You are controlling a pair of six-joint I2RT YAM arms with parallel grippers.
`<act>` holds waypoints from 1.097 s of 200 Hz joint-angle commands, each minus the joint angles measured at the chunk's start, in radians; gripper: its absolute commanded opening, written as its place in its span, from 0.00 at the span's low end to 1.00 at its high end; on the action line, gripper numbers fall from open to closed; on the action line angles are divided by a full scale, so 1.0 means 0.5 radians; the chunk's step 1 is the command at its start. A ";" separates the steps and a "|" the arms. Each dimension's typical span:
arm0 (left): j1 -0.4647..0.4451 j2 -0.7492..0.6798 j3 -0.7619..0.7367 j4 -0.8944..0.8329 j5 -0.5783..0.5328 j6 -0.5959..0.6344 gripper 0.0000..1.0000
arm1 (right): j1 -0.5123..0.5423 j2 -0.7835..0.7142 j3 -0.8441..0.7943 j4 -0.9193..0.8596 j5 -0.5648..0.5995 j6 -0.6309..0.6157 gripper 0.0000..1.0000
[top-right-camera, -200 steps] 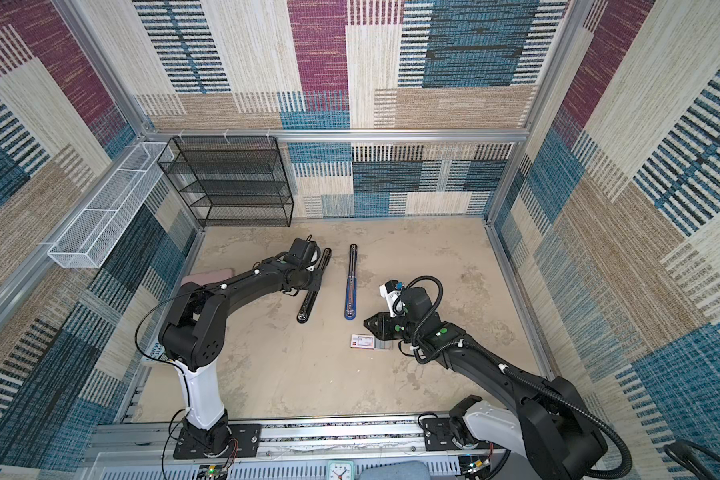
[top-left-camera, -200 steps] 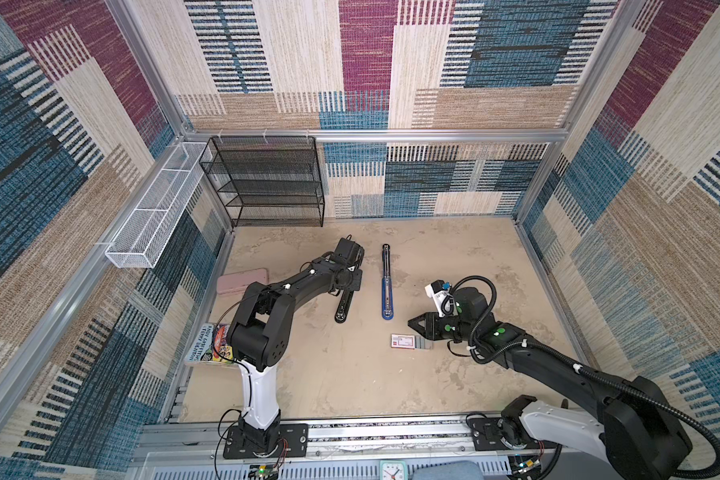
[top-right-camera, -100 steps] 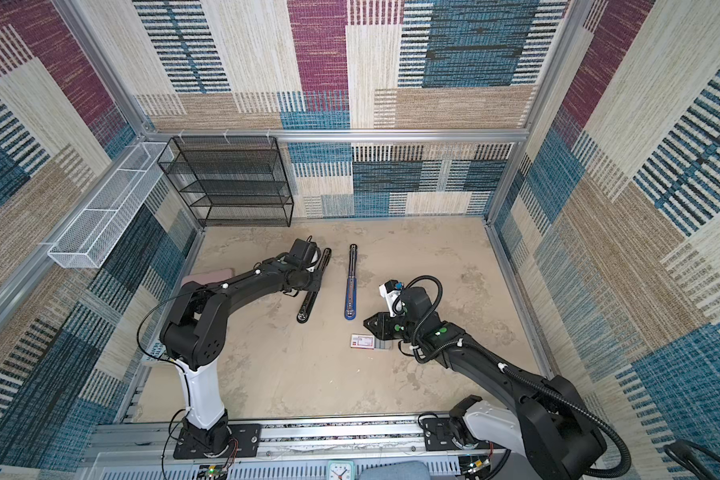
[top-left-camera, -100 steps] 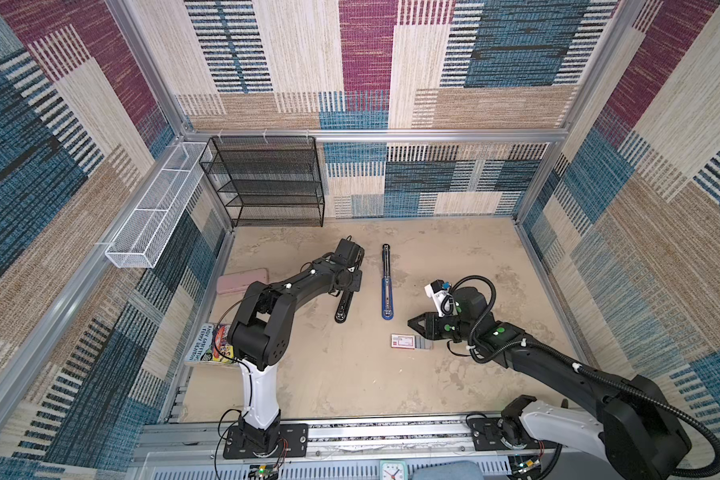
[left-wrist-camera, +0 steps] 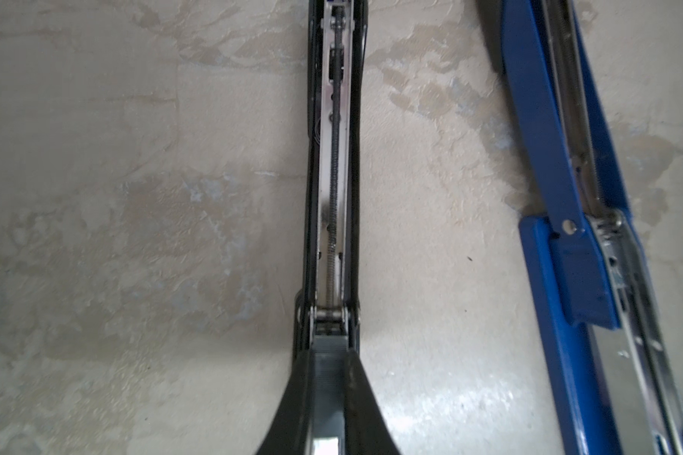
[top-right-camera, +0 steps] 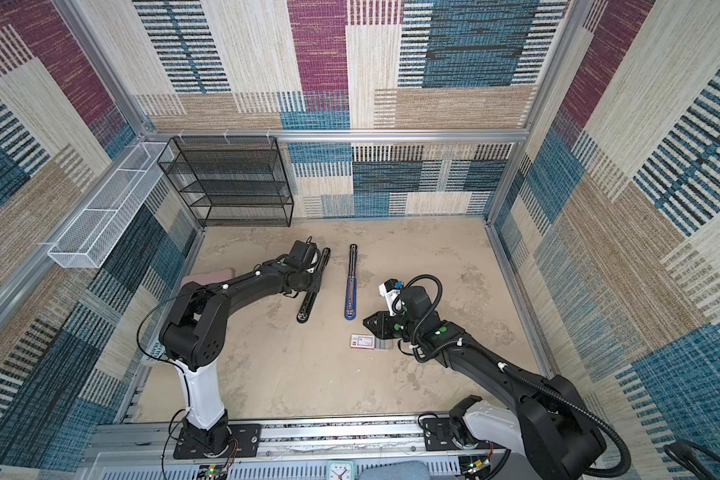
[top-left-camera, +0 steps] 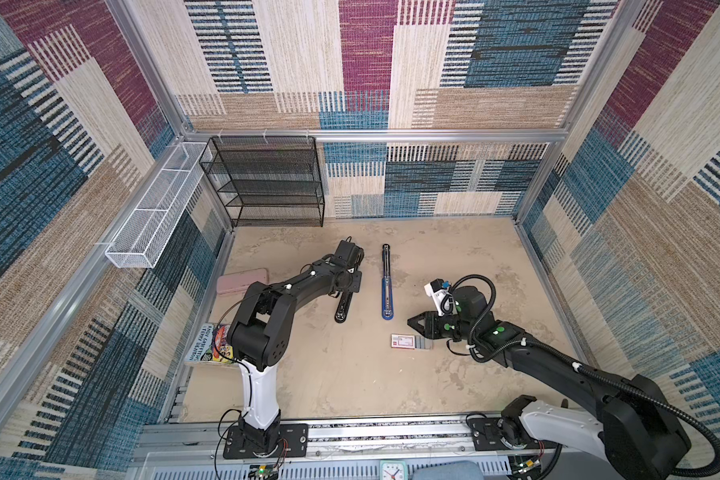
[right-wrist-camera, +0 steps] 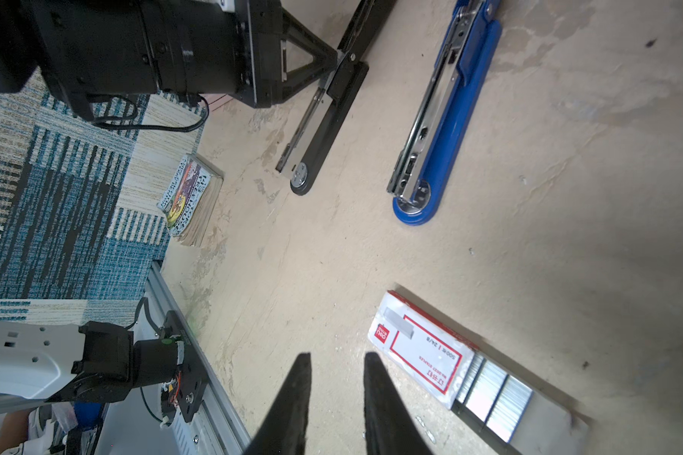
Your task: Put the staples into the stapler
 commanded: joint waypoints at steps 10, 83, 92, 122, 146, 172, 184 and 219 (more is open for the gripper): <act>0.003 -0.023 -0.018 -0.050 -0.038 0.027 0.25 | 0.001 0.009 0.017 0.026 -0.016 -0.019 0.27; 0.003 -0.076 0.026 -0.077 -0.022 0.015 0.36 | 0.001 0.004 -0.009 0.042 -0.007 -0.011 0.28; 0.006 -0.064 0.050 -0.087 -0.022 0.015 0.36 | 0.001 0.006 -0.013 0.046 -0.010 -0.008 0.27; 0.024 0.031 0.180 -0.172 -0.049 0.009 0.38 | 0.001 0.019 -0.009 0.053 -0.014 -0.004 0.27; 0.044 0.129 0.278 -0.224 -0.049 0.006 0.38 | 0.001 0.016 -0.009 0.049 -0.010 -0.002 0.28; 0.049 0.199 0.342 -0.264 -0.084 0.006 0.38 | 0.001 0.003 -0.011 0.036 -0.001 0.002 0.27; 0.052 0.209 0.347 -0.254 -0.088 0.006 0.38 | 0.001 -0.003 -0.014 0.035 0.003 0.002 0.27; 0.058 0.233 0.379 -0.267 -0.095 0.008 0.38 | 0.000 0.004 -0.014 0.037 0.001 -0.001 0.28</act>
